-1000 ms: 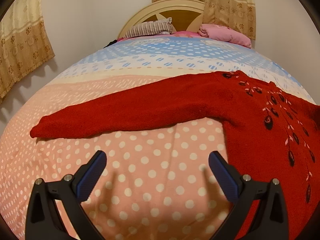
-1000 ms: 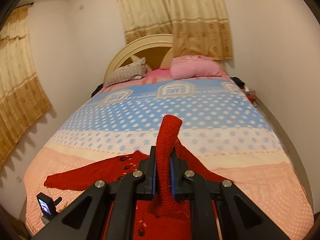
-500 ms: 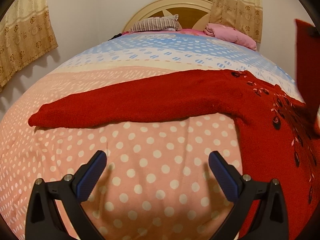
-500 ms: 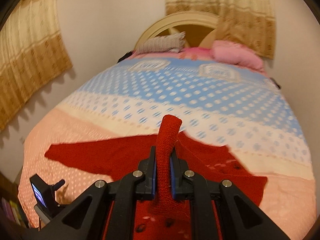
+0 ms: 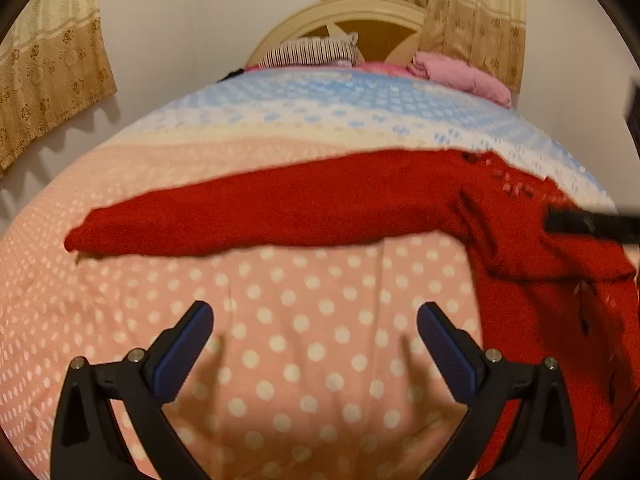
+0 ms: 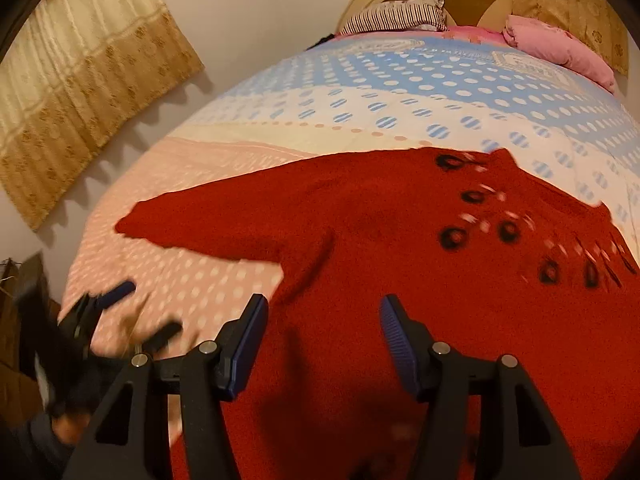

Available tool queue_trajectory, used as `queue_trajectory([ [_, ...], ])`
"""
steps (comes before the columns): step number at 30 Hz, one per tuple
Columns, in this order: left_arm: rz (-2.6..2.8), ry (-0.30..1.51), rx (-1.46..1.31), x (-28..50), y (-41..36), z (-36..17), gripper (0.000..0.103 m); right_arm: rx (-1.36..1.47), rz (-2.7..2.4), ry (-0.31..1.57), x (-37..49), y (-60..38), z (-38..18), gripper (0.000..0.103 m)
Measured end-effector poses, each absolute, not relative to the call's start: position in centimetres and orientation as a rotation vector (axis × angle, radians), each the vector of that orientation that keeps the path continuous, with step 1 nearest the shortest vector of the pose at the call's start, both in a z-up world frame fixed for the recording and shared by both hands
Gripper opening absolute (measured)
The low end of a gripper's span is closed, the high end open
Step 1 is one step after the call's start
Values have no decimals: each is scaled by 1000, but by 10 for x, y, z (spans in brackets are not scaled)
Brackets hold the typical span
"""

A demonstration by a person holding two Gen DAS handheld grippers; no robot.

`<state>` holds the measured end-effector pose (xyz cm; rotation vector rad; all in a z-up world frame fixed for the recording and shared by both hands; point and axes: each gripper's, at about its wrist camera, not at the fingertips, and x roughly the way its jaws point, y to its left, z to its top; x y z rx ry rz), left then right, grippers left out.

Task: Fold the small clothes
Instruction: 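Lift the sleeve with the right gripper and fold it across the cardigan body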

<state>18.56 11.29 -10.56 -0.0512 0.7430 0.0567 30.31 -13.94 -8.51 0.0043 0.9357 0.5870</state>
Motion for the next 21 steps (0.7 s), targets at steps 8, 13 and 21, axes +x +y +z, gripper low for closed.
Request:
queue_trajectory([
  [8, -9, 668, 61, 212, 55, -71, 103, -46, 342, 870, 270, -259, -67, 59],
  [13, -2, 692, 204, 239, 4, -85, 103, 107, 201, 864, 271, -332, -78, 59],
  [21, 114, 778, 354, 263, 4, -123, 103, 19, 255, 976, 271, -310, -122, 64],
])
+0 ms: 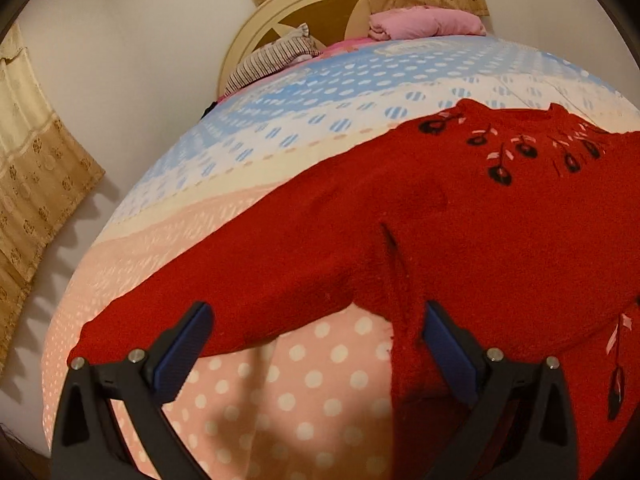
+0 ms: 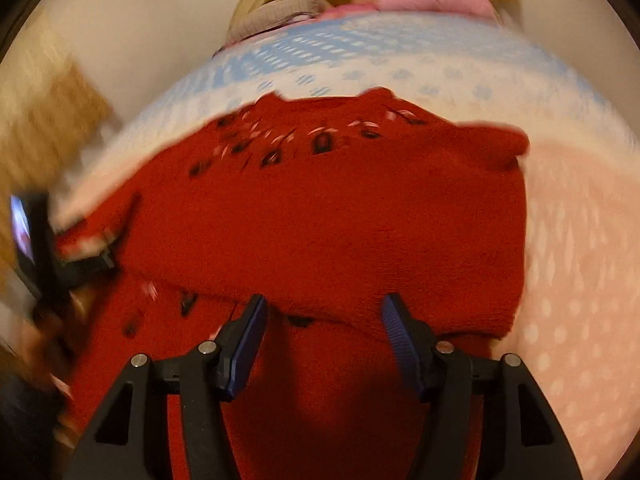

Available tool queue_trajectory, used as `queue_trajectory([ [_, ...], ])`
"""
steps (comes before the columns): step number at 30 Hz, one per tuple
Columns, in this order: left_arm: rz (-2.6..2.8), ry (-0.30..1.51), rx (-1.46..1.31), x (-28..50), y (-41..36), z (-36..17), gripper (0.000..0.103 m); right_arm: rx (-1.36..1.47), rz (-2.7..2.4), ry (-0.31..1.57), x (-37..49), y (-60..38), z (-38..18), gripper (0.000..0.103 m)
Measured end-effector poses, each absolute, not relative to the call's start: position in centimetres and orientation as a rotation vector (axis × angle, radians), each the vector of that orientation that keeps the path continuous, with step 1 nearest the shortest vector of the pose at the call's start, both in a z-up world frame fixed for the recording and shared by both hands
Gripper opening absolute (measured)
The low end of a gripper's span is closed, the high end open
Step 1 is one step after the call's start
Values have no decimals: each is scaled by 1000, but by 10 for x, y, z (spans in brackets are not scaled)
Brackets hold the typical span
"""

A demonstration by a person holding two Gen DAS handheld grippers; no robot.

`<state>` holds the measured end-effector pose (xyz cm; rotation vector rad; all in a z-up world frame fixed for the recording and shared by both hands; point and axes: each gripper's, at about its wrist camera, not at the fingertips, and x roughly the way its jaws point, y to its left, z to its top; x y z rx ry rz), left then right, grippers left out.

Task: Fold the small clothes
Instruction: 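Lift the sleeve with the right gripper and fold it across the cardigan body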

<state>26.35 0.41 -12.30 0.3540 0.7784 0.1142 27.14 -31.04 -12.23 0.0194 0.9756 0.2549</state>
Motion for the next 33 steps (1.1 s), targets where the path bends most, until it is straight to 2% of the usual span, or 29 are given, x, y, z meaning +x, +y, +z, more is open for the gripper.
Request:
queue_trajectory([
  [2, 121, 759, 371, 261, 3, -123, 103, -19, 275, 969, 268, -304, -116, 64],
  [6, 133, 754, 337, 261, 7, -123, 103, 248, 206, 887, 293, -362, -86, 64],
  [13, 171, 746, 333, 257, 2, -125, 103, 509, 186, 970, 369, -429, -118, 62],
  [18, 187, 731, 342, 256, 2, -125, 103, 604, 54, 878, 399, -461, -116, 60],
  [26, 192, 740, 297, 257, 9, -123, 103, 327, 234, 846, 344, -413, -75, 59],
  [31, 203, 763, 272, 255, 14, -125, 103, 231, 278, 1025, 313, -389, -117, 51],
  [33, 206, 770, 250, 254, 19, -125, 103, 88, 264, 1000, 296, -374, -122, 50],
])
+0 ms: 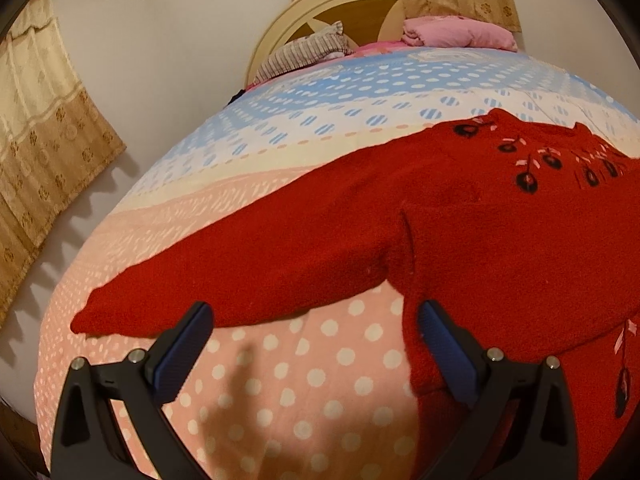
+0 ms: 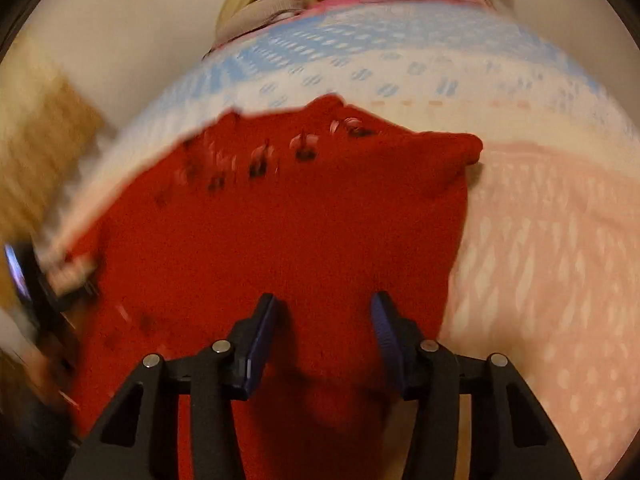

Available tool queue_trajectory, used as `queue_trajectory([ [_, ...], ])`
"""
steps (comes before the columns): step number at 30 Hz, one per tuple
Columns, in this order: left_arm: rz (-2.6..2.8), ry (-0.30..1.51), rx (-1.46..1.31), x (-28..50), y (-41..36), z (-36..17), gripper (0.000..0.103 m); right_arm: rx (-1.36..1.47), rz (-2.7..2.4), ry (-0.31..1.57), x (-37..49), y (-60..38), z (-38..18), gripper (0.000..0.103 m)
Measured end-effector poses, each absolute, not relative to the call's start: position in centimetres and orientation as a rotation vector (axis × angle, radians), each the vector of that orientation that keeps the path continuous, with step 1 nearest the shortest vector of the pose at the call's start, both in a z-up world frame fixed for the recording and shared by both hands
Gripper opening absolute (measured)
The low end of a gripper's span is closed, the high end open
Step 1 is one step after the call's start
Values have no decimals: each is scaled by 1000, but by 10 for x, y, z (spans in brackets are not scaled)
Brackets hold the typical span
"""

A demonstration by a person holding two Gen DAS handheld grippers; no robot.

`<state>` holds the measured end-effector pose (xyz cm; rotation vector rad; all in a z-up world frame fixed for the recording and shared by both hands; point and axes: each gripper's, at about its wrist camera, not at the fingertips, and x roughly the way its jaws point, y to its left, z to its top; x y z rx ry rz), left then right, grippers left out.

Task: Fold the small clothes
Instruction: 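Lift the sleeve with the right gripper and fold it across the cardigan body, then release the sleeve with the right gripper and grasp the other cuff with the left gripper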

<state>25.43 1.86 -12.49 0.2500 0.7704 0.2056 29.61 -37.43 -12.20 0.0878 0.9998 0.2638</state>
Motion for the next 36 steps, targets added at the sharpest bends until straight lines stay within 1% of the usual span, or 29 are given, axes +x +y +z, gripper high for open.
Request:
queue_trajectory([
  [2, 213, 776, 239, 254, 21, -125, 103, 2, 236, 990, 287, -364, -117, 50],
  [7, 233, 790, 236, 255, 23, -127, 103, 21, 271, 911, 288, -342, -96, 50],
  [9, 236, 797, 223, 255, 26, -127, 103, 4, 284, 950, 295, -326, -109, 50],
  [10, 237, 805, 214, 255, 28, -127, 103, -1, 326, 1024, 301, -311, -124, 52],
  [12, 233, 817, 196, 254, 33, -128, 103, -119, 277, 977, 297, -290, -124, 52],
  [17, 223, 795, 157, 247, 38, -124, 103, -90, 350, 906, 287, -254, -97, 52],
  [21, 164, 762, 132, 235, 41, -115, 103, -168, 406, 898, 284, -209, -103, 52],
  [24, 139, 753, 67, 219, 61, -108, 103, -211, 402, 939, 296, -195, -129, 53],
  [25, 145, 749, 56, 213, 69, -106, 103, -202, 400, 935, 294, -195, -134, 58],
  [26, 152, 747, 44, 208, 79, -105, 103, -153, 403, 907, 293, -201, -137, 59],
  [29, 195, 735, 35, 200, 109, -99, 103, -80, 422, 889, 292, -212, -139, 60],
  [33, 305, 720, 68, 202, 154, -95, 103, -89, 424, 881, 291, -209, -141, 62],
  [36, 377, 746, 28, 209, 194, -97, 103, -94, 422, 870, 290, -209, -140, 63],
])
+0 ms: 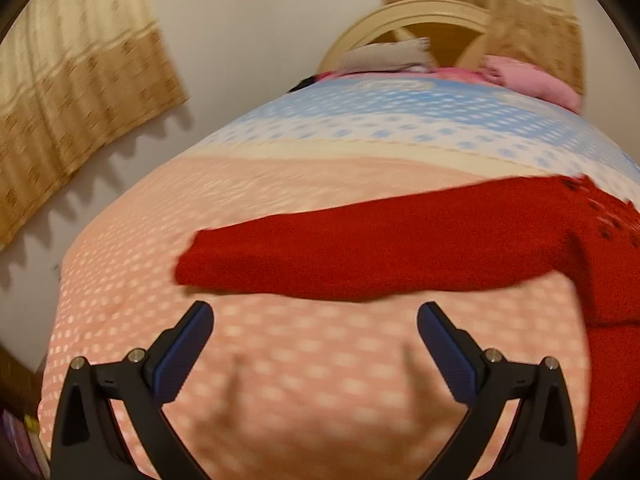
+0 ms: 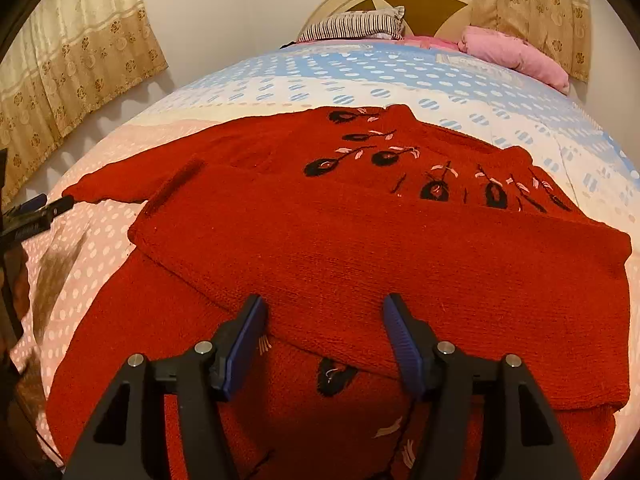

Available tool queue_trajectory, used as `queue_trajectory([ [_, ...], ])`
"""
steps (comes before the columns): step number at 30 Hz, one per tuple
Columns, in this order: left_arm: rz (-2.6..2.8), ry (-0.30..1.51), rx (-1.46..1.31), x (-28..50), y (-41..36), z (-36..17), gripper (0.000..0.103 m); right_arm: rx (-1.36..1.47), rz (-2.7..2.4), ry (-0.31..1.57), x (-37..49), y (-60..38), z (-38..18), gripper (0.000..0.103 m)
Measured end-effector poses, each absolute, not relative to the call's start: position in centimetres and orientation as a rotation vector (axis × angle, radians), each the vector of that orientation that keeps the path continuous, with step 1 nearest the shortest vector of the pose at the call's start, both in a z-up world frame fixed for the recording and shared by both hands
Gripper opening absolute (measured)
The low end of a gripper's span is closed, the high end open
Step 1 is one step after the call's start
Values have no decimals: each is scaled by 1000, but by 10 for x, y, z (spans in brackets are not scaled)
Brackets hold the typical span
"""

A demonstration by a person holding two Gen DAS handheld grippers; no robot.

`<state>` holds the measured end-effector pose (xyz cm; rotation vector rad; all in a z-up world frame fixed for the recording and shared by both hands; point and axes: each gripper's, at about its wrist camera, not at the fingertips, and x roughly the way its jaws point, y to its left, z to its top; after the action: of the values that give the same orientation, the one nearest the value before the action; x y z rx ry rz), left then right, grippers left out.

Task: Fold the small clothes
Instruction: 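Release the sleeve with the right gripper and grasp the other cuff with the left gripper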

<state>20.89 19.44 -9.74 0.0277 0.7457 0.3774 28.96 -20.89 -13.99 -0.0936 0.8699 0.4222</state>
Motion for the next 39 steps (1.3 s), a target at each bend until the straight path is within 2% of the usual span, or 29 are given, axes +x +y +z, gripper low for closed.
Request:
queue_trajectory([
  [4, 467, 777, -32, 214, 241, -102, 103, -87, 424, 863, 288, -210, -140, 63],
  [13, 512, 802, -199, 219, 302, -106, 91, -102, 415, 854, 284, -209, -139, 64],
  [20, 434, 800, -452, 232, 339, -114, 67, -109, 408, 848, 282, -208, -139, 64],
  [23, 421, 802, -489, 235, 342, -116, 63, -110, 407, 847, 282, -208, -139, 65],
  [31, 400, 835, -549, 251, 353, -125, 62, -111, 407, 846, 282, -209, -139, 65],
  [32, 401, 839, -547, 252, 353, -125, 56, -112, 407, 846, 282, -209, -139, 65],
  [34, 400, 840, -542, 252, 352, -125, 35, -113, 405, 846, 282, -209, -138, 65],
  [35, 389, 845, -549, 252, 353, -125, 15, -114, 404, 846, 282, -209, -138, 65],
  [39, 376, 834, -529, 252, 350, -118, 11, -114, 404, 845, 283, -209, -138, 65],
])
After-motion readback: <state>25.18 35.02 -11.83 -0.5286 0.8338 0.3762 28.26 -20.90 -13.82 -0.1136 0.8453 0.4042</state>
